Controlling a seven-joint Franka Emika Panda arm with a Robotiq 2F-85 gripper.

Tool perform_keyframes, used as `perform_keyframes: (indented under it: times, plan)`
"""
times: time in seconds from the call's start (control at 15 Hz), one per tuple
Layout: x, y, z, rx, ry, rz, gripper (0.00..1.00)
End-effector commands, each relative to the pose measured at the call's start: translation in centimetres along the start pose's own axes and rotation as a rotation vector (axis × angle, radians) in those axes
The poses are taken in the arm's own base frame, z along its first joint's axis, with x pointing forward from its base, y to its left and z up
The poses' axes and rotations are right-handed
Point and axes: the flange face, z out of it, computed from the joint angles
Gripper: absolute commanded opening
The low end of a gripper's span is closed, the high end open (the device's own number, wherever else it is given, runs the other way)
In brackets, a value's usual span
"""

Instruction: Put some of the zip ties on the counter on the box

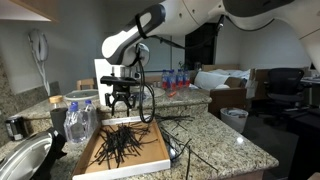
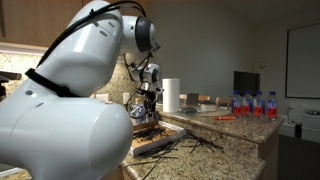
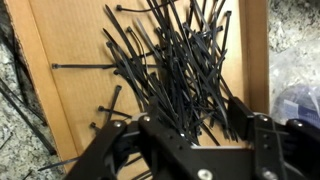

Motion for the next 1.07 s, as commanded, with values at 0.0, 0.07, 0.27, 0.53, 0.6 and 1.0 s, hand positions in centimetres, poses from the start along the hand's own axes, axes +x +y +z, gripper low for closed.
perform_keyframes:
  times: [0.0, 0.07, 0.27, 0.53, 0.6, 1.0]
  plan:
    - [-1.9, 4.9, -2.6, 0.032, -0.014, 0.033, 0.99]
    - [-2.1, 6.2, -3.3, 0.039, -0.013, 0.043, 1.0]
    - [-2.7, 11.0, -5.0, 0.04, -0.038, 0.066, 1.0]
    - [-2.5, 18.4, -3.3, 0.011, -0.096, 0.077, 1.0]
    - [-2.1, 20.0, -2.2, 0.016, -0.128, 0.075, 1.0]
    - [-0.4, 26.1, 3.5, -0.023, -0.175, 0.027, 1.0]
